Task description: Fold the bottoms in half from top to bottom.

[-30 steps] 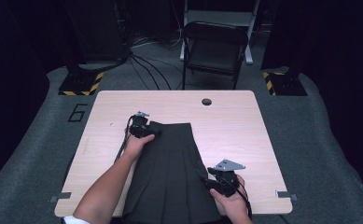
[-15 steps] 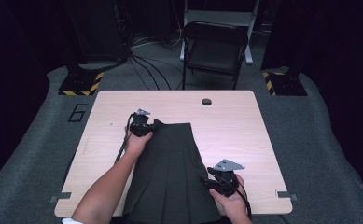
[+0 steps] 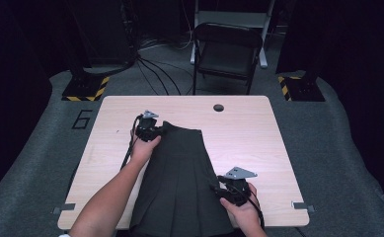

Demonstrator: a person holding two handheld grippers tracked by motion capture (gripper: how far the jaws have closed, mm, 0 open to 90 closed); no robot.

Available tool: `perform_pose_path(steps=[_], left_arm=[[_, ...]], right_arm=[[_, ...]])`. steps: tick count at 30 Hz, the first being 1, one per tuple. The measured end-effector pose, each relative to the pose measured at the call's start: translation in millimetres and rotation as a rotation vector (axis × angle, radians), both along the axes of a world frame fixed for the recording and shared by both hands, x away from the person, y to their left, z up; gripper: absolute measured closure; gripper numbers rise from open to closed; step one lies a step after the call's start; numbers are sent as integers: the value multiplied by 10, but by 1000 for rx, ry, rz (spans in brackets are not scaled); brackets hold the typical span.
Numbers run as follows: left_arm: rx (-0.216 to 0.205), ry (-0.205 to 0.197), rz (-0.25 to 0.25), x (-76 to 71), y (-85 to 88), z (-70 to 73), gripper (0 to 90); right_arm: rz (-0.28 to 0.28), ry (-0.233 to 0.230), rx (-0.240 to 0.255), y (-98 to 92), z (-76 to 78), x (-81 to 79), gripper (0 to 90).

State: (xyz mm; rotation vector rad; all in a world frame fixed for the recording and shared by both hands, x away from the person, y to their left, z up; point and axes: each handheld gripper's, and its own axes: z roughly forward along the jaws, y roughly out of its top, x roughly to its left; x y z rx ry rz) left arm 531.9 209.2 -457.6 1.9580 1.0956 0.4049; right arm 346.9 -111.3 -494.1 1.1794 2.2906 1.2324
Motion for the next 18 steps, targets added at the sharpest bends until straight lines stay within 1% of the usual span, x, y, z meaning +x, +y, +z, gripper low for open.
perform_pose_path(steps=[1, 3, 4, 5, 6, 9, 10, 11, 12, 13, 14, 15, 16, 17, 18], left_arm=[[5, -9, 0, -6, -14, 31, 851], [4, -25, -10, -24, -41, 117, 851], [4, -25, -10, -24, -41, 117, 851], [13, -33, -17, -31, -56, 174, 851], [13, -33, -17, -31, -56, 174, 851], [10, -52, -24, -24, -76, 257, 851], [9, -57, -24, -22, -82, 283, 851], [21, -62, -35, -14, -95, 334, 851], [13, -73, -34, -11, -107, 353, 851], [13, -73, -34, -11, -107, 353, 851], [16, -73, -38, -9, -114, 381, 851], [7, -83, -39, -11, -126, 399, 851], [7, -80, -43, -12, -131, 423, 851], [3, -82, -46, -16, -141, 442, 851], [5, -85, -51, -25, -148, 460, 851]], right_arm=[[0, 0, 0, 0, 0, 0, 524], [14, -17, 0, 25, 26, 23, 523], [14, -17, 0, 25, 26, 23, 523], [21, -16, -3, 48, 54, 45, 524], [21, -16, -3, 48, 54, 45, 524], [38, -25, -3, 107, 99, 90, 525], [50, -16, -6, 133, 118, 100, 526], [67, -17, -10, 205, 146, 123, 527], [87, -30, -13, 246, 148, 145, 526], [94, -26, -19, 293, 149, 161, 526], [94, -26, -19, 293, 149, 161, 526], [100, -31, -22, 341, 136, 187, 526], [111, -27, -32, 380, 120, 219, 525], [107, -23, -36, 418, 90, 256, 523], [97, 9, -65, 451, 23, 348, 514]])
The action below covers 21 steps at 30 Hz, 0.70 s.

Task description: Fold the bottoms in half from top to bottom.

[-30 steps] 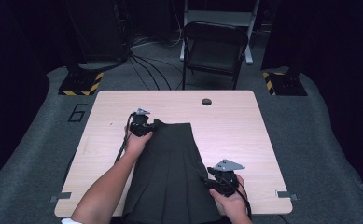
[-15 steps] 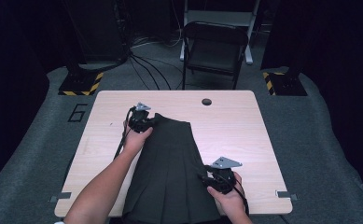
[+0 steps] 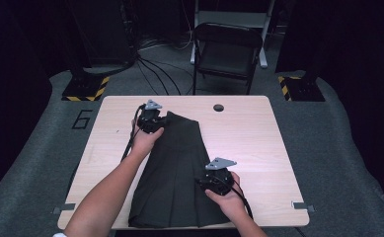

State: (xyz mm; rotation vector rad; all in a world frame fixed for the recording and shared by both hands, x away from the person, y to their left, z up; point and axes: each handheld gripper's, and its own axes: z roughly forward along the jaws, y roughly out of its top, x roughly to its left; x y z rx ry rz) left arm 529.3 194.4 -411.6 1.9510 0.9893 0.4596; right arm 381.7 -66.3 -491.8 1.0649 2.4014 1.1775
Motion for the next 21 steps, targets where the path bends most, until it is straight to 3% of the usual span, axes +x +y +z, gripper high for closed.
perform_pose_path(steps=[1, 3, 5, 9, 13, 15, 16, 21], left_arm=[[-4, -5, -5, -10, -5, 15, 851], [-13, -19, -24, -63, -11, 55, 852], [-19, -28, -36, -106, -8, 78, 851], [-41, -42, -70, -204, 8, 135, 852], [-40, -62, -90, -280, 0, 177, 852], [-37, -71, -101, -314, -3, 209, 852], [-38, -75, -102, -324, -7, 217, 851], [-34, -73, -96, -307, -15, 206, 852]], right_arm=[[0, 0, 0, 0, 0, 0, 514], [-47, 77, -37, -14, -109, 105, 504], [-48, 103, -30, -50, -156, 137, 506], [-49, 93, -49, -51, -210, 123, 525], [-57, 71, -84, -23, -216, 107, 533], [-65, 66, -77, -15, -219, 107, 535], [-60, 78, -87, -24, -208, 105, 537], [-90, 64, -27, -58, -82, 102, 527]])
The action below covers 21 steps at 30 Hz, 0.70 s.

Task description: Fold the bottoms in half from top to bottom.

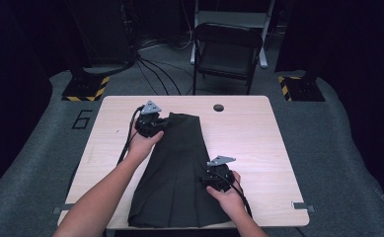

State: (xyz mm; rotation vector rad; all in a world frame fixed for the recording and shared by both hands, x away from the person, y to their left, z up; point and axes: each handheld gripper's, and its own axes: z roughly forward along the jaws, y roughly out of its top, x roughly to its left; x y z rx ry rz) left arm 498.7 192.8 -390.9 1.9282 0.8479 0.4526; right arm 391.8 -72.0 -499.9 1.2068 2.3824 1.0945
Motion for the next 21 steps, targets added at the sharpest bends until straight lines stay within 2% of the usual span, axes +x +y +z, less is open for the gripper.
perform_pose_path(steps=[2, 4, 7, 9, 10, 11, 13, 14, 15, 16, 17, 19, 21], left_arm=[[1, 0, 2, 3, 0, 1, 851], [-1, -1, 1, -3, 1, 7, 852], [-4, -2, -4, -16, -1, 18, 852], [-3, -7, -11, -39, -7, 31, 852], [-7, -9, -20, -66, -13, 47, 851], [-7, -9, -20, -66, -13, 47, 852], [-18, -11, -27, -99, -18, 63, 852], [-24, -17, -40, -129, -20, 77, 852], [-24, -17, -40, -129, -20, 77, 852], [-33, -20, -46, -170, -28, 86, 852], [-33, -20, -46, -170, -28, 86, 852], [-39, -23, -64, -219, -31, 95, 852], [-45, -23, -72, -234, -31, 95, 852]], right_arm=[[15, -31, 22, 29, 84, -13, 501], [27, -43, 36, 80, 115, -27, 473], [37, -45, 55, 134, 125, -39, 447], [56, -48, 68, 185, 121, -50, 430], [84, -53, 76, 231, 101, -54, 414], [84, -53, 76, 231, 101, -54, 414], [101, -40, 56, 278, 68, -47, 402], [113, -26, 19, 321, 23, -30, 395], [113, -26, 19, 321, 23, -30, 395], [107, -10, -14, 352, -19, -21, 396], [107, -10, -14, 352, -19, -21, 396], [110, -4, -49, 353, -58, 5, 402], [105, -2, -54, 351, -64, 8, 402]])
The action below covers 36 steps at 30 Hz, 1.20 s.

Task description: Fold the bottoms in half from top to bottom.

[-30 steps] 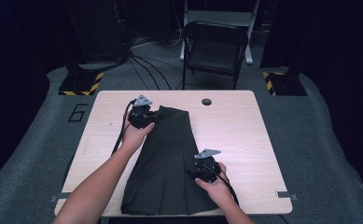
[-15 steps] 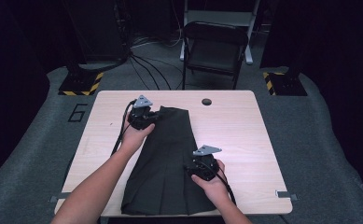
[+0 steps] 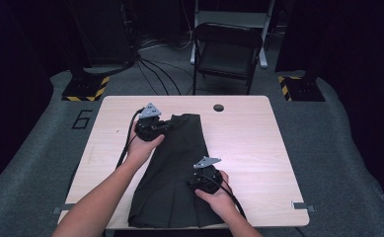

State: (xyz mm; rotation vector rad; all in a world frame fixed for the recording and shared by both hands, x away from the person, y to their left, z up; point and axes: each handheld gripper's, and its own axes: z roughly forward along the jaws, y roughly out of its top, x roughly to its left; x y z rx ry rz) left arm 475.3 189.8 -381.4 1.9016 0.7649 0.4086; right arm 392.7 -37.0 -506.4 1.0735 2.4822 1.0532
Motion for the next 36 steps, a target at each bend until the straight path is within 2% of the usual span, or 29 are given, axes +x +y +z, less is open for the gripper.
perform_pose_path(steps=[4, 5, 9, 10, 14, 21, 24, 28, 36], left_arm=[[-12, 2, -23, -73, 14, 11, 852], [-28, -8, -30, -117, 14, 12, 852], [-37, -10, -43, -193, 40, 35, 852], [-34, -17, -55, -230, 71, 58, 852], [-48, -27, -63, -291, 98, 77, 852], [-55, -36, -98, -460, 174, 90, 852], [-71, -34, -104, -537, 206, 82, 852], [-52, -46, -134, -661, 274, 79, 852], [-54, -38, -183, -893, 379, 14, 852]], right_arm=[[-7, 9, -1, 0, -37, 5, 407], [-1, 9, 1, -11, -51, 4, 413], [-14, 10, 4, -12, -62, -2, 426], [-4, -2, 1, -22, -68, 6, 433], [-12, 8, 4, -19, -68, 6, 439], [-20, -12, 11, -25, -88, -28, 441], [-19, -18, 9, -26, -89, -27, 441], [-22, -20, 17, -28, -94, -32, 442], [-23, -13, 17, -34, -94, -32, 443]])
